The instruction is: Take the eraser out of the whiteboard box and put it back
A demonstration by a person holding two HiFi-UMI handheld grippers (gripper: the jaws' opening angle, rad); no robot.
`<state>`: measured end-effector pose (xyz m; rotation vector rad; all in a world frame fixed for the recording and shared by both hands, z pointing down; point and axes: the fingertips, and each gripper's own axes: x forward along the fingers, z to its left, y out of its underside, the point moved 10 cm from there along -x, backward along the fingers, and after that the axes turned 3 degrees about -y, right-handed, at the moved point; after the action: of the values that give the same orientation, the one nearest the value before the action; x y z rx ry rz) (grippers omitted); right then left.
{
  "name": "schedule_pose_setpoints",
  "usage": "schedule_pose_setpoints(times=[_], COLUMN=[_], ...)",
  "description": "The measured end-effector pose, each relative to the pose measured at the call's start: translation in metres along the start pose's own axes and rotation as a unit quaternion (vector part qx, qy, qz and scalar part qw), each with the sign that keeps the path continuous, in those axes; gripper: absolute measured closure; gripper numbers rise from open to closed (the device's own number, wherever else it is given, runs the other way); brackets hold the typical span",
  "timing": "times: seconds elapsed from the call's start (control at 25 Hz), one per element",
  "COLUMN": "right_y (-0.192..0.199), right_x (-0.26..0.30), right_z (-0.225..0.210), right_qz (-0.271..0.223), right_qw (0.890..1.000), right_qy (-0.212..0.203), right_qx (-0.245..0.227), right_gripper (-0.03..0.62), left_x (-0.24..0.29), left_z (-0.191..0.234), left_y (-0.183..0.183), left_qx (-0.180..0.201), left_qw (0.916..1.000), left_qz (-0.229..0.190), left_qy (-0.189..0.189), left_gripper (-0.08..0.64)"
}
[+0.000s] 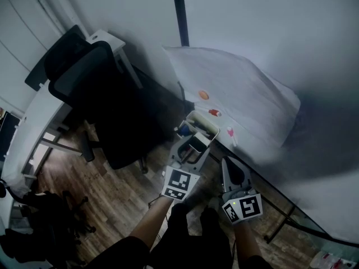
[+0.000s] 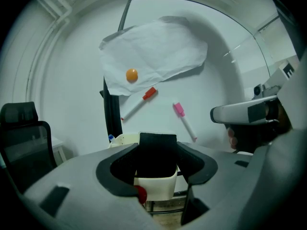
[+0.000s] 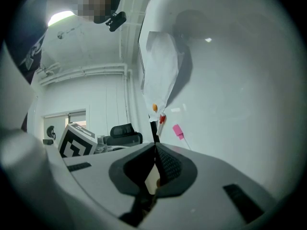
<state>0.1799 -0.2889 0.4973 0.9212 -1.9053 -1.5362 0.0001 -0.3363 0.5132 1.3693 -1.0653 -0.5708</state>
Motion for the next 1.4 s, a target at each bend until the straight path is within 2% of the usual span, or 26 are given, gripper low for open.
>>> schedule_pose_setpoints(times=[0.28, 0.4, 0.48, 0.92, 1.08, 1.4], right_y=[-0.020, -0.038, -0.052, -0.140, -0.157, -0.172], right_x=[0.005, 0.009, 0.011, 0.013, 0.012, 0.012], right_z=[0.004, 0.009, 0.013, 0.036, 0.046, 0.058], right_qz=[-0.017, -0.031, -0.045, -0.128, -0.150, -0.175], right_qw=[1.000, 0.999, 0.998, 0.985, 0.980, 0.973], right_qy=[-0.005, -0.015, -0.022, -0.043, -0.049, -0.059], right_qx=[-0.010, -0.022, -0.032, -0.105, -0.123, -0.138], right_gripper=[0.588, 0.588, 0.588, 0.588, 0.588, 0.588], left_x=[-0.014, -0.028, -0.037, -0.093, -0.108, -0.125], left_z=[0.008, 0.014, 0.017, 0.028, 0.029, 0.031], left_y=[-0.037, -0.058, -0.073, -0.160, -0.175, -0.191], left_qx=[-0.002, -0.013, -0.006, 0.025, 0.038, 0.051], left_qw=[0.9990, 0.9974, 0.9960, 0.9791, 0.9728, 0.9657], left_qz=[-0.046, -0.070, -0.089, -0.200, -0.227, -0.253], left_qy=[-0.002, -0.007, -0.011, -0.029, -0.027, -0.030], left_gripper=[0.333, 0.333, 0.333, 0.333, 0.333, 0.333])
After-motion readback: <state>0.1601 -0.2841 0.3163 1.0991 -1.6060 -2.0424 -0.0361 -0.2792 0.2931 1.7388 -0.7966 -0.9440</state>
